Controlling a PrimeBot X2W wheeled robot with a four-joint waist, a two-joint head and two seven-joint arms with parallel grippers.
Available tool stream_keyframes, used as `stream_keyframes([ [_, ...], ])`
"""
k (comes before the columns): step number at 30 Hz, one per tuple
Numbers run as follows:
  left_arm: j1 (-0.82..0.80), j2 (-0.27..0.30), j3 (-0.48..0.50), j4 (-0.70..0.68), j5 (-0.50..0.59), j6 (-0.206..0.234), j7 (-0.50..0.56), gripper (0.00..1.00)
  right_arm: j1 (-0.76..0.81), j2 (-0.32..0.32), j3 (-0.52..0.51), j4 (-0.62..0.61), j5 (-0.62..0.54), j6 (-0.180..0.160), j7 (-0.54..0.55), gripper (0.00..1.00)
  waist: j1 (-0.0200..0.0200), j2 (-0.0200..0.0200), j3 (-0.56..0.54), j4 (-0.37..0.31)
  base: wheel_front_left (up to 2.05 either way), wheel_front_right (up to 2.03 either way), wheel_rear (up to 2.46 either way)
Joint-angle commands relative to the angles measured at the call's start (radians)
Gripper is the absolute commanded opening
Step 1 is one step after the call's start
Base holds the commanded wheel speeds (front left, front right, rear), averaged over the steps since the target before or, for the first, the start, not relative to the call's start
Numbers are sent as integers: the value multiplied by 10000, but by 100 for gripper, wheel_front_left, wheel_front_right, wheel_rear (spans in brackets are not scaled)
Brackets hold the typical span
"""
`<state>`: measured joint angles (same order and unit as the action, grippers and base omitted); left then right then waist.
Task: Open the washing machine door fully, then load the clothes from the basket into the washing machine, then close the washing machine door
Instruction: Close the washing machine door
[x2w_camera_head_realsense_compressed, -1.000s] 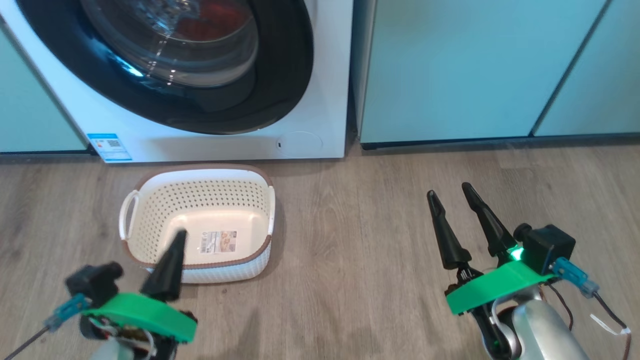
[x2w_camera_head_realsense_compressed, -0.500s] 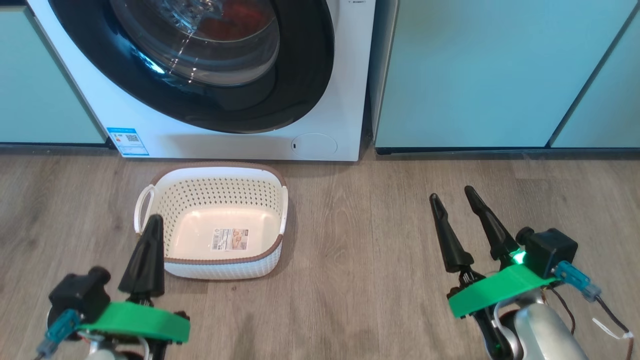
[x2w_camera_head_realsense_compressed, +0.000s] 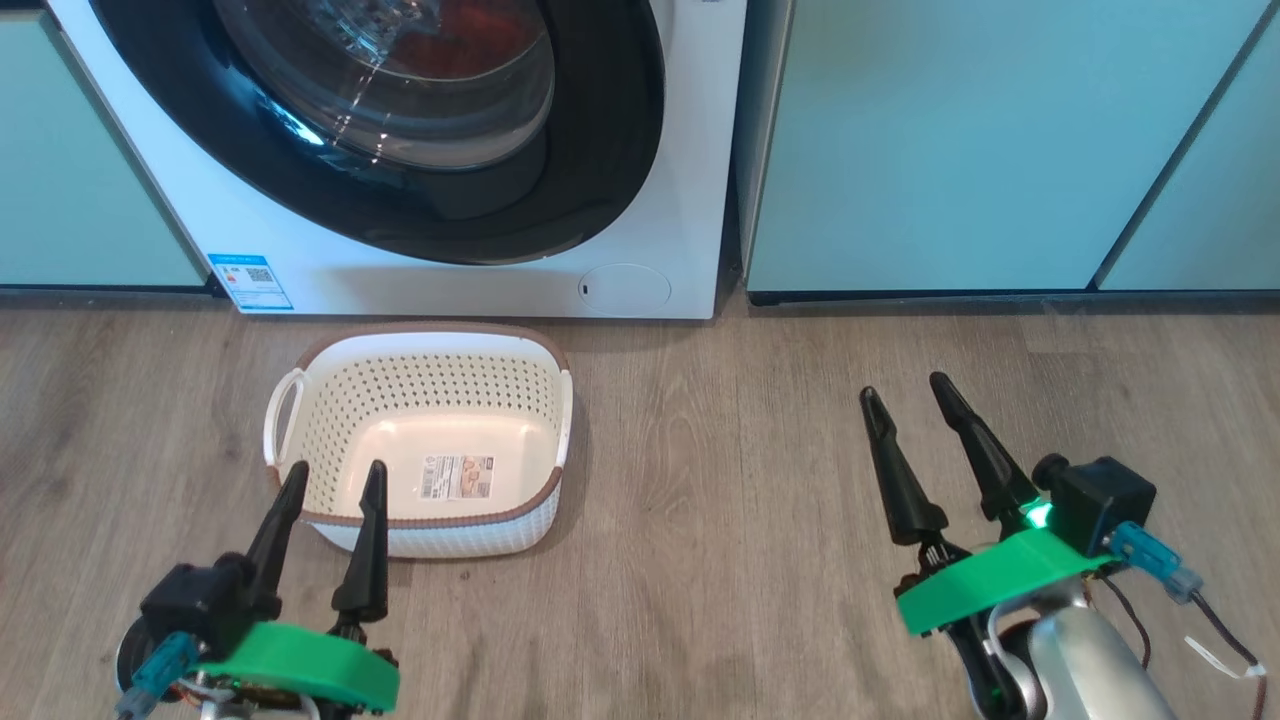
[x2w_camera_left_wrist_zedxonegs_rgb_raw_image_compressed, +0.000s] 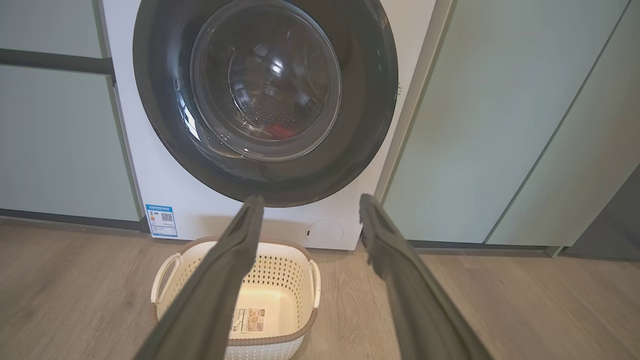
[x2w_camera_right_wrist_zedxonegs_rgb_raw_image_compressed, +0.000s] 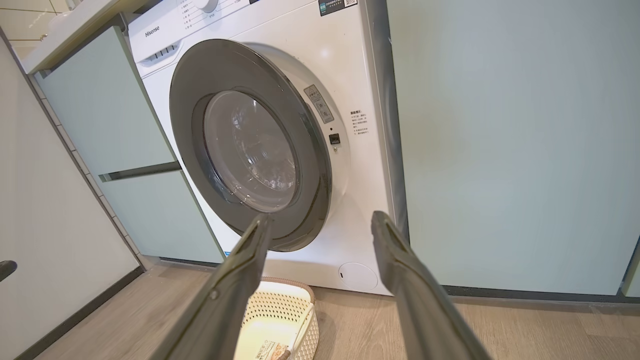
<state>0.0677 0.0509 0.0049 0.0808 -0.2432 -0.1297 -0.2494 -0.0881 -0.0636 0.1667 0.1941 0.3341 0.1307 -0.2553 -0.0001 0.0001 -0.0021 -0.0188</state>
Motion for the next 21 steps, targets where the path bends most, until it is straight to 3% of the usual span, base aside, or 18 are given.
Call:
stream_keyframes([
  [1,-371,-3,299,-287,89,-10,-123,100,-290,60,163,-298,-15,0,-65,100,1,-1,17,-17,0,0,0],
  [21,-391,-6,-44,-302,561,-10,-124,100,-320,119,-120,-203,-160,0,-65,100,1,-1,42,-88,0,0,0],
])
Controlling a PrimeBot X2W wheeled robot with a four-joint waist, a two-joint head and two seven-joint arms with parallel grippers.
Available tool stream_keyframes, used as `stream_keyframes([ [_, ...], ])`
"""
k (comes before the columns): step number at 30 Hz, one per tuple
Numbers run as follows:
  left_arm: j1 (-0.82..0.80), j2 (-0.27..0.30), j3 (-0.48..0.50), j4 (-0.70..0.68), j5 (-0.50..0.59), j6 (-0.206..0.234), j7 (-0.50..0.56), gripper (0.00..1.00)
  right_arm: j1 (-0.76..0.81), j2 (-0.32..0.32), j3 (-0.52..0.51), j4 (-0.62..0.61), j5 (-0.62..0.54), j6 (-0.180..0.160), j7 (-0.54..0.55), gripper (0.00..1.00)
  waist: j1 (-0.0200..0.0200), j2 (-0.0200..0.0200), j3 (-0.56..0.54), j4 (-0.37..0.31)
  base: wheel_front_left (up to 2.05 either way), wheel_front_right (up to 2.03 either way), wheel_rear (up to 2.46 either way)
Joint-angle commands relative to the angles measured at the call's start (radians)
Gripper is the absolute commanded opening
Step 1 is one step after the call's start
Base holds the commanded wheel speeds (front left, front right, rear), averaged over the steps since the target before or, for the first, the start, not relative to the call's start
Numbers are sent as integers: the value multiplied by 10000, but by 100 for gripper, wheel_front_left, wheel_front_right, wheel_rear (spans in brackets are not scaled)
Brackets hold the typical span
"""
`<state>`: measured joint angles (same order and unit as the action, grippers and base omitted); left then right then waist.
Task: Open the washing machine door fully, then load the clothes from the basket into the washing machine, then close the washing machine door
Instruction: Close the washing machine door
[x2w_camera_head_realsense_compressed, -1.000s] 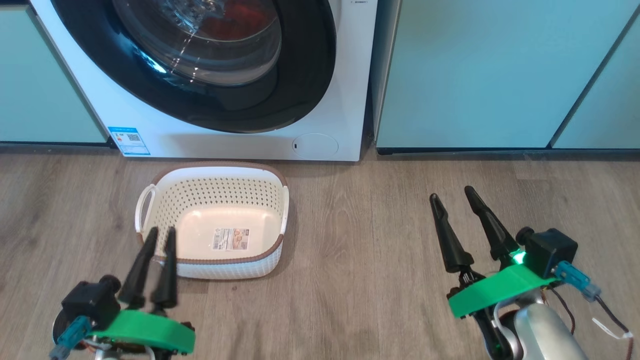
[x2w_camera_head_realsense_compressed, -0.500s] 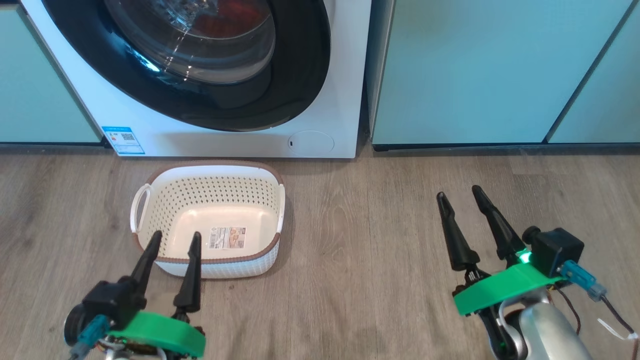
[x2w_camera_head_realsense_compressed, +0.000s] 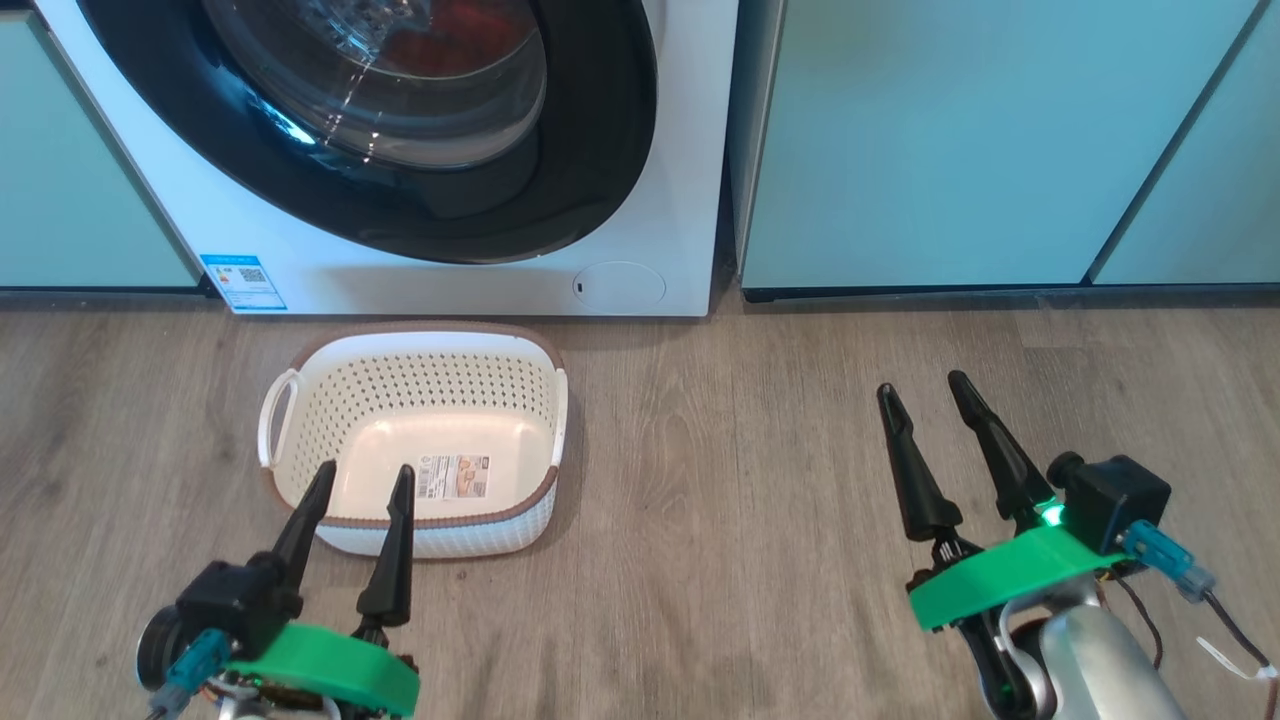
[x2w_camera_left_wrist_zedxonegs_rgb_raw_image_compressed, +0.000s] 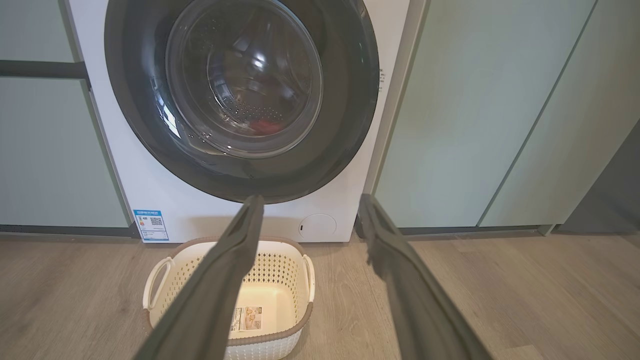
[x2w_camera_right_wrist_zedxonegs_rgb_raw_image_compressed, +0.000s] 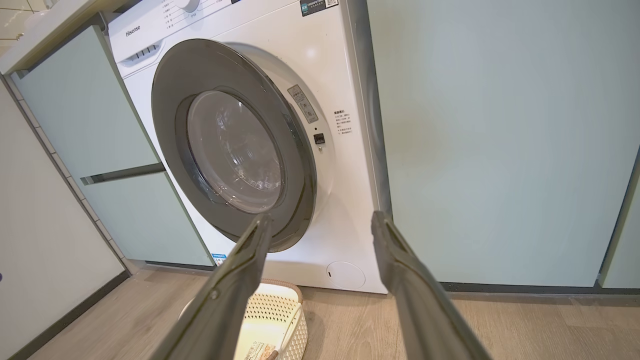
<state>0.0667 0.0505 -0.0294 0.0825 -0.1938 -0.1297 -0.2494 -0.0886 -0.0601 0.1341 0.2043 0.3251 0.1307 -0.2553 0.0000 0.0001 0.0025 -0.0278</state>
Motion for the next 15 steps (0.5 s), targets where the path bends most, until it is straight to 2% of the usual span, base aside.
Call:
stream_keyframes([
  [1,-383,-2,292,-318,65,-10,-124,100,-315,85,209,-303,-70,0,-65,100,0,-1,-3,2,0,0,0],
  [15,-389,-3,64,-364,211,-10,-124,100,-280,91,173,-381,-170,0,-65,100,0,-1,-2,107,0,0,0],
])
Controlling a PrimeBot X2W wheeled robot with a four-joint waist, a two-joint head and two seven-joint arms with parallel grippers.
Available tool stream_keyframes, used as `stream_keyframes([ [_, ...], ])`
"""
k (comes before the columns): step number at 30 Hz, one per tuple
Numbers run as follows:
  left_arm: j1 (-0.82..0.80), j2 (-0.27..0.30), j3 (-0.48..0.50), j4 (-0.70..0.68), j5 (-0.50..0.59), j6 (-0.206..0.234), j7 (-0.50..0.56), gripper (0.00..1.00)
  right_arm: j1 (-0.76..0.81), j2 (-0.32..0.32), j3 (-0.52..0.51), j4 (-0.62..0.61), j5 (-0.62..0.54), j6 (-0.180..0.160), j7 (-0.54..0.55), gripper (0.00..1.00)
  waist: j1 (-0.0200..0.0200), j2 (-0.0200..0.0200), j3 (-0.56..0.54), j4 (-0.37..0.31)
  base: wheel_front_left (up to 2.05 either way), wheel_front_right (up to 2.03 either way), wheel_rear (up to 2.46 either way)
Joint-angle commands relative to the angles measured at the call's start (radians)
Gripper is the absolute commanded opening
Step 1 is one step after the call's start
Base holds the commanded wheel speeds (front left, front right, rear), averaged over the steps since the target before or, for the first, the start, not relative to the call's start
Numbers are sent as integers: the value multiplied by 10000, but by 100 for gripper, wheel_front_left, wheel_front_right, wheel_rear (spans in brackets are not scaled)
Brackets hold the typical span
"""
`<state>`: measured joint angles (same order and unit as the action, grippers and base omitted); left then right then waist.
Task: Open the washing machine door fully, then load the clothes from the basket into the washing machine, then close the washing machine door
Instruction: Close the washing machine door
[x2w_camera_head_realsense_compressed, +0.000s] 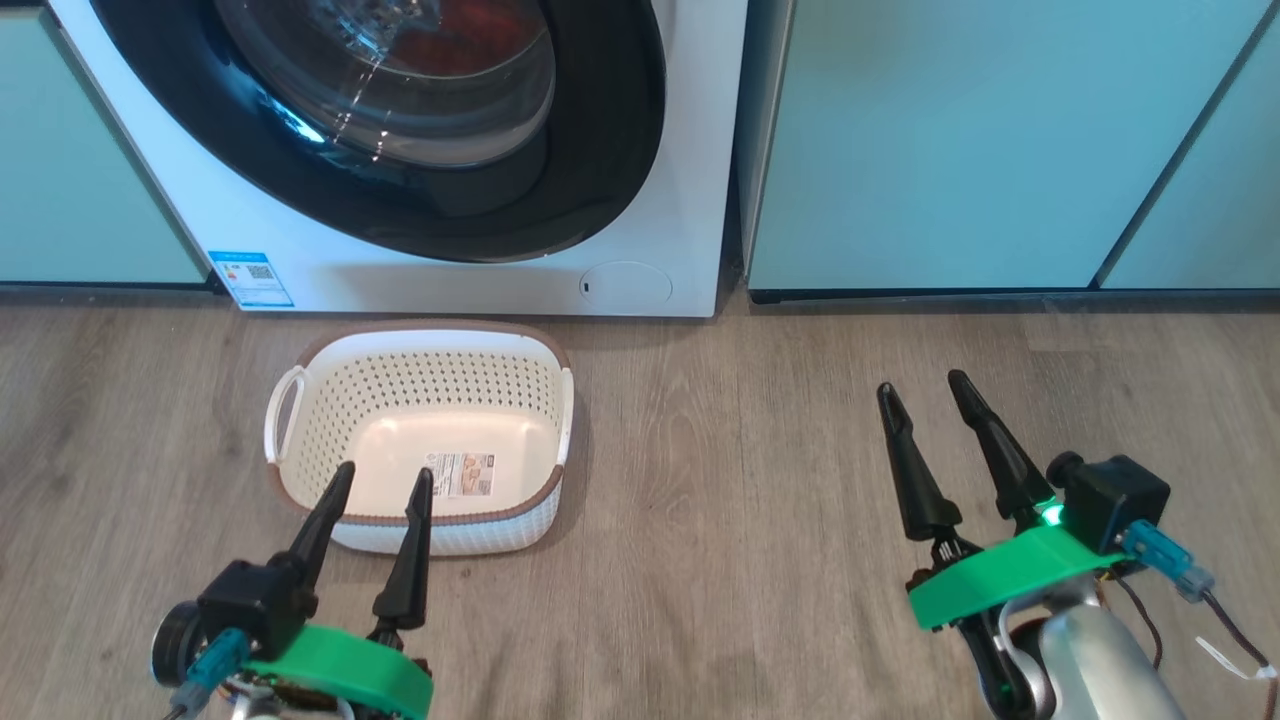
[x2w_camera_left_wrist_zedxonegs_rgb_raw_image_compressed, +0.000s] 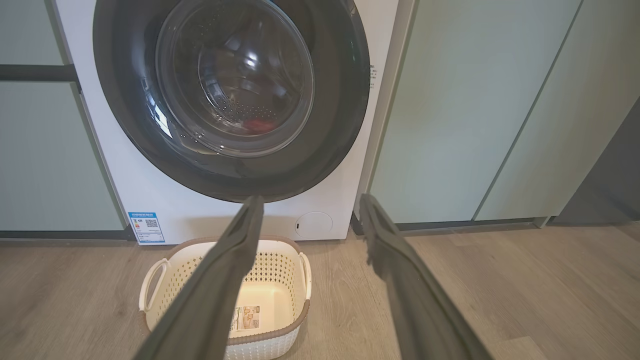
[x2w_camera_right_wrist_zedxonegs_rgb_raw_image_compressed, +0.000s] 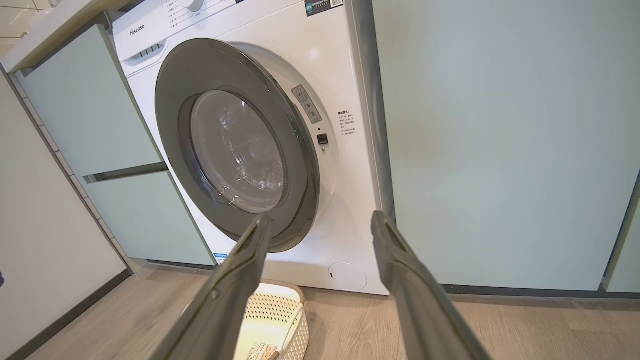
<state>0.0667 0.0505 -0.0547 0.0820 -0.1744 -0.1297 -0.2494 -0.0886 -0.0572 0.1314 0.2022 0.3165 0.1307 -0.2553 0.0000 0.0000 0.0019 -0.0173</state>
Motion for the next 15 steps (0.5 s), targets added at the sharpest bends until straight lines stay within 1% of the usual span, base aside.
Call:
stream_keyframes([
  [1,-396,-3,320,-364,5,-10,-124,100,-269,62,228,-309,-12,0,-65,100,0,0,18,15,0,0,0],
  [2,-400,-3,316,-370,-6,-10,-124,100,-274,63,231,-272,79,0,-65,77,0,0,34,28,0,0,0],
  [3,-404,-3,299,-375,-18,-10,-124,100,-286,63,217,-252,153,0,-65,21,0,0,57,45,0,0,0],
  [4,-415,-3,276,-378,-31,-10,-124,100,-311,63,199,-286,179,0,-65,0,0,0,86,68,0,0,0],
  [9,-543,-3,126,-411,-175,-10,-124,100,-391,43,160,-573,63,0,-65,0,0,0,421,299,0,0,0],
  [15,-1125,-3,111,-582,-206,-10,-124,100,-1155,-58,375,-894,-1,0,-65,0,0,0,1498,811,0,0,0],
])
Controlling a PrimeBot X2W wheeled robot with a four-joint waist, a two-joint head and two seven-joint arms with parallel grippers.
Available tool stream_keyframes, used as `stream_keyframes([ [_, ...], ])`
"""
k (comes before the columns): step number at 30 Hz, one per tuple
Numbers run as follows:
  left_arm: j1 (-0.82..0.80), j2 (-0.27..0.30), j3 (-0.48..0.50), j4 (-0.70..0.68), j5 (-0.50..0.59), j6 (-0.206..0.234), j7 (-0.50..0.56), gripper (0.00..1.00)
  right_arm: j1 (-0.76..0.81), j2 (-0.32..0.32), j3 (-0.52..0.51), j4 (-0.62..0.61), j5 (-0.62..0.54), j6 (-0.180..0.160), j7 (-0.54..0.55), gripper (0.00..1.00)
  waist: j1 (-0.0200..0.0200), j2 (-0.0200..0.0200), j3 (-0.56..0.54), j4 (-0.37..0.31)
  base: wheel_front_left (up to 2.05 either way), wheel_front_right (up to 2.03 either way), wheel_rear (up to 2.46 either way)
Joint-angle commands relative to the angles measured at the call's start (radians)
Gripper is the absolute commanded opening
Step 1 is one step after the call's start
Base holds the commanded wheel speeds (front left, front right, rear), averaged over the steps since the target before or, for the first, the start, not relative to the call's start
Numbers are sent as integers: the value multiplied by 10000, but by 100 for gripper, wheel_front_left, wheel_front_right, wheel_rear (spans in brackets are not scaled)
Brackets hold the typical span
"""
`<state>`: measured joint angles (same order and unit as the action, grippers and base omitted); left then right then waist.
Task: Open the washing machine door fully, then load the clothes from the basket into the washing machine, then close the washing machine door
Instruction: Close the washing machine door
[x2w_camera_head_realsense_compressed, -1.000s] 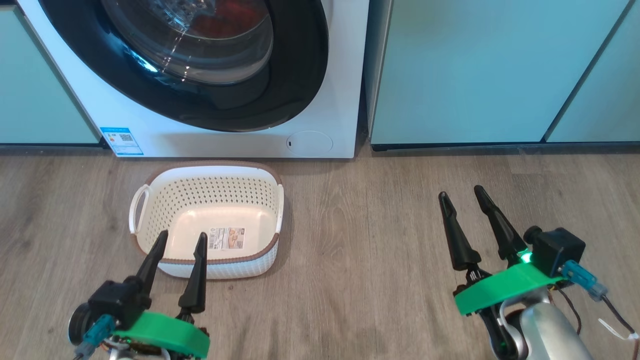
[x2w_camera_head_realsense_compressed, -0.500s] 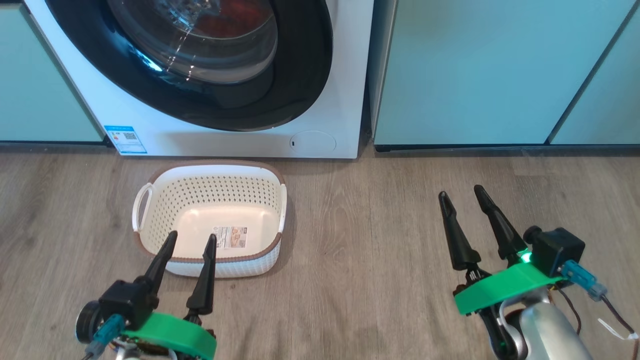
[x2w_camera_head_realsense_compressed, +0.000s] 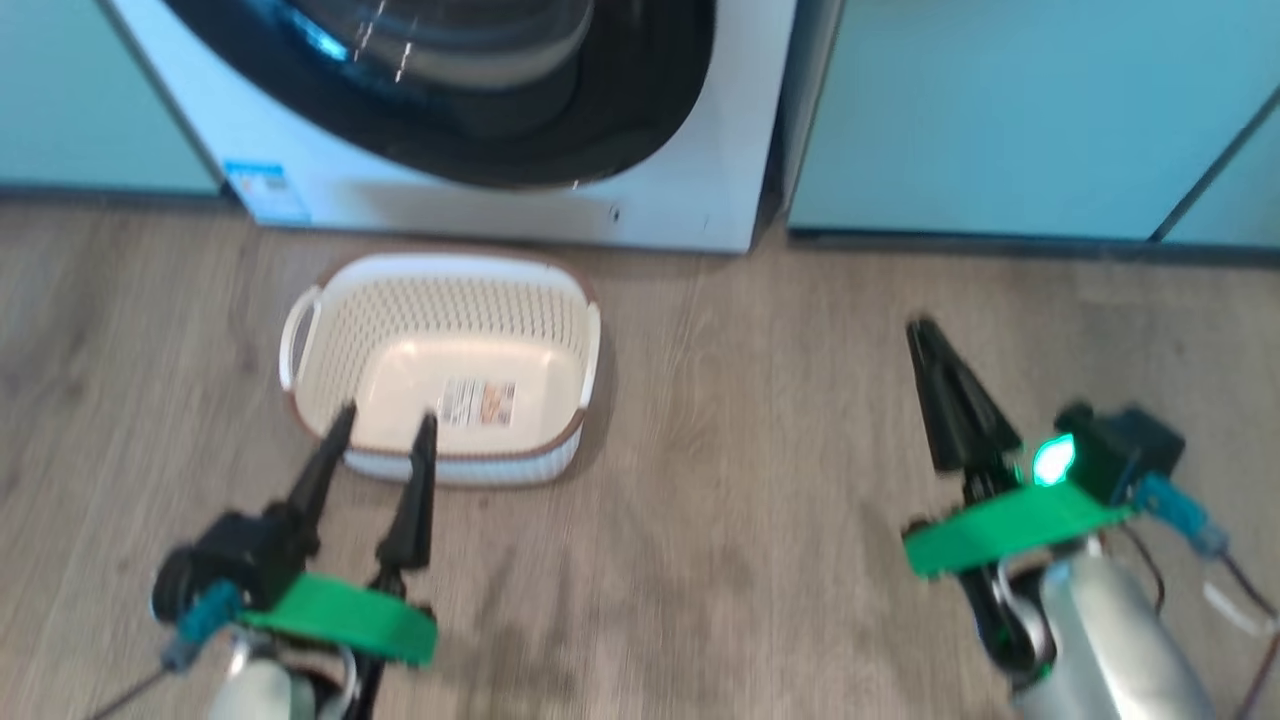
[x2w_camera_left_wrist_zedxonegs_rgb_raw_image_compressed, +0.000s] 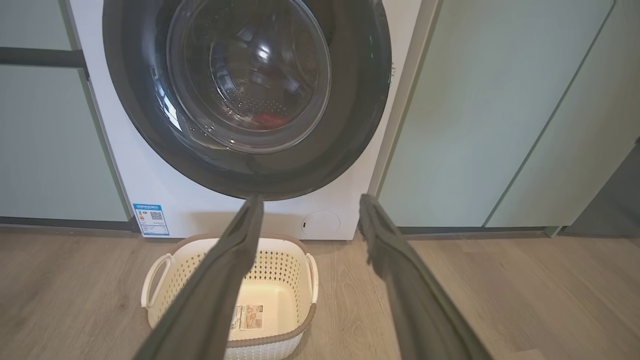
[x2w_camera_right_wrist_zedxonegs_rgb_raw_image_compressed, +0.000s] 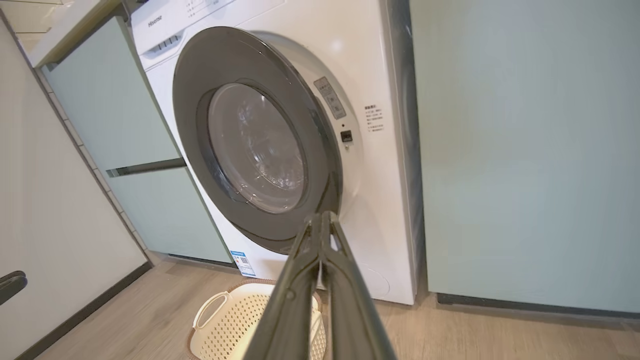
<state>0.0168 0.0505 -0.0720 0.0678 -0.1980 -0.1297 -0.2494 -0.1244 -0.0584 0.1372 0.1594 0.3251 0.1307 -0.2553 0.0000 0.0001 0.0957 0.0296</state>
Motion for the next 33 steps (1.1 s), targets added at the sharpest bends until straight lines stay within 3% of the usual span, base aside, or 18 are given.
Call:
stream_keyframes([
  [1,-761,-3,312,-489,-19,-10,-124,100,-1019,-143,450,-505,-148,0,-65,0,0,-1,782,435,0,0,0],
  [16,-2329,-3,-924,-718,-534,-10,-124,100,-5995,-2375,3096,598,-150,0,-65,0,0,-1,3530,2117,0,0,0],
  [27,-2808,-3,-1372,-1006,-1129,105,-124,100,-9137,-2965,3611,3102,179,0,6,0,0,-1,4503,3005,0,0,0],
  [33,-2970,-3,-1482,-984,-1278,133,-124,100,-10404,-2849,3090,4757,-340,0,63,0,0,-1,4739,3258,0,0,0],
])
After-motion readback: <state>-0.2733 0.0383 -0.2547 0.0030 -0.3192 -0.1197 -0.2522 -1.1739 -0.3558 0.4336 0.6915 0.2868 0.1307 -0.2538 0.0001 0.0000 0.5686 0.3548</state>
